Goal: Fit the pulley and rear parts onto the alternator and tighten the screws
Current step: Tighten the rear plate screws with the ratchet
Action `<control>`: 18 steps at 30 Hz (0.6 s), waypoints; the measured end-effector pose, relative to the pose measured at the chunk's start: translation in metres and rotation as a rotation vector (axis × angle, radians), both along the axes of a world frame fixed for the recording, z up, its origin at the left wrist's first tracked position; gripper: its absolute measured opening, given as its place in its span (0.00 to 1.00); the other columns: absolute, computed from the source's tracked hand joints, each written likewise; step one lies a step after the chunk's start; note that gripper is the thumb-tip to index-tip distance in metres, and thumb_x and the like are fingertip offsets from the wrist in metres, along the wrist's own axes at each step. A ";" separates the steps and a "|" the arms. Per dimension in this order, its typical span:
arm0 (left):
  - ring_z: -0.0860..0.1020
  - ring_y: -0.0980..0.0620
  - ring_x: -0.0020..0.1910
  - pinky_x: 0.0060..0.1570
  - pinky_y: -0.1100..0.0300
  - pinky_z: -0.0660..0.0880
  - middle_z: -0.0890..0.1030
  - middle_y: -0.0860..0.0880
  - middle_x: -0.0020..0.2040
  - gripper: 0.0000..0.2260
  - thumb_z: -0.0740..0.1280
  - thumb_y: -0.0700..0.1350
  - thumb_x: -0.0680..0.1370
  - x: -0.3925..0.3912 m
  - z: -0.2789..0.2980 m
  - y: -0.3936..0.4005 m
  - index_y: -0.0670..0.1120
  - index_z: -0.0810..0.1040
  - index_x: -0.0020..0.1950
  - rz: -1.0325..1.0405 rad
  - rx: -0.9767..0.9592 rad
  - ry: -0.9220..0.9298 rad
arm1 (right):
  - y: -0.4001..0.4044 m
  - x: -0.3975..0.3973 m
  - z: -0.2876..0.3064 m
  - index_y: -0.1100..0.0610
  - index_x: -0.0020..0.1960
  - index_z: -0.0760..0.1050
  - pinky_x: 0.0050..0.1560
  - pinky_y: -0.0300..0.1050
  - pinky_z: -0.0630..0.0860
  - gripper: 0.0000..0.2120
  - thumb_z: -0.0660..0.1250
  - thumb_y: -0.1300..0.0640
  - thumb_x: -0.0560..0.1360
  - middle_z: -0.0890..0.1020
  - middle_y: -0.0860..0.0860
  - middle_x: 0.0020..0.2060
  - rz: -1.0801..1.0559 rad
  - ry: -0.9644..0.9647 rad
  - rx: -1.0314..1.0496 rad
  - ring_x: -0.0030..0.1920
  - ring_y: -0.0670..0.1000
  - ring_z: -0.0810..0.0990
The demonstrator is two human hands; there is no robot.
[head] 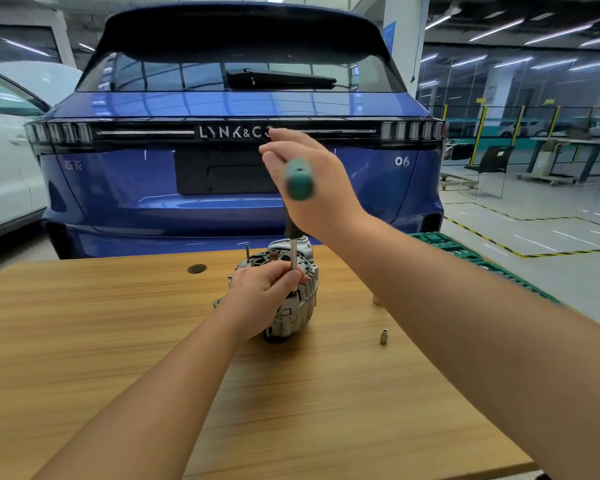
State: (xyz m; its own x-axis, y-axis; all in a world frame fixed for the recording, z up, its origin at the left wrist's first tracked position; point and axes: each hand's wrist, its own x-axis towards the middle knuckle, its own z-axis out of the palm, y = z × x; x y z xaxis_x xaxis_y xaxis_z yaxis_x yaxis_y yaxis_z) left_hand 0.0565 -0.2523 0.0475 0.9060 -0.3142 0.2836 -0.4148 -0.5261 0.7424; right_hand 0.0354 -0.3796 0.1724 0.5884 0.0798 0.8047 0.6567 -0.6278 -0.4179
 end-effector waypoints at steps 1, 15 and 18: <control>0.74 0.59 0.60 0.71 0.41 0.64 0.80 0.72 0.48 0.11 0.58 0.57 0.84 0.000 0.000 0.000 0.73 0.76 0.50 -0.007 -0.003 -0.009 | 0.000 0.001 0.002 0.57 0.61 0.82 0.63 0.45 0.71 0.12 0.62 0.61 0.82 0.79 0.50 0.65 -0.054 -0.043 -0.128 0.65 0.53 0.74; 0.81 0.53 0.53 0.67 0.44 0.70 0.84 0.65 0.50 0.07 0.61 0.55 0.83 -0.001 0.000 0.001 0.61 0.79 0.53 -0.063 -0.088 0.045 | -0.009 -0.003 0.025 0.57 0.81 0.54 0.54 0.47 0.67 0.30 0.48 0.41 0.85 0.75 0.54 0.63 -0.137 0.063 -0.682 0.63 0.54 0.73; 0.77 0.56 0.59 0.71 0.39 0.63 0.82 0.68 0.50 0.08 0.60 0.55 0.84 -0.002 0.000 0.001 0.62 0.78 0.52 -0.057 -0.068 0.024 | -0.012 -0.006 0.033 0.55 0.81 0.56 0.56 0.49 0.70 0.28 0.47 0.43 0.86 0.77 0.53 0.62 -0.133 0.096 -0.726 0.61 0.53 0.74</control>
State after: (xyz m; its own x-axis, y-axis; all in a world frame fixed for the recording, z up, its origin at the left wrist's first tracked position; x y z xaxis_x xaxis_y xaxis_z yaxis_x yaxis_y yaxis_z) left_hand 0.0540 -0.2517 0.0473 0.8941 -0.3461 0.2843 -0.4242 -0.4507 0.7855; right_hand 0.0296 -0.3914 0.2051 0.6954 0.4952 0.5208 0.5373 -0.8395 0.0807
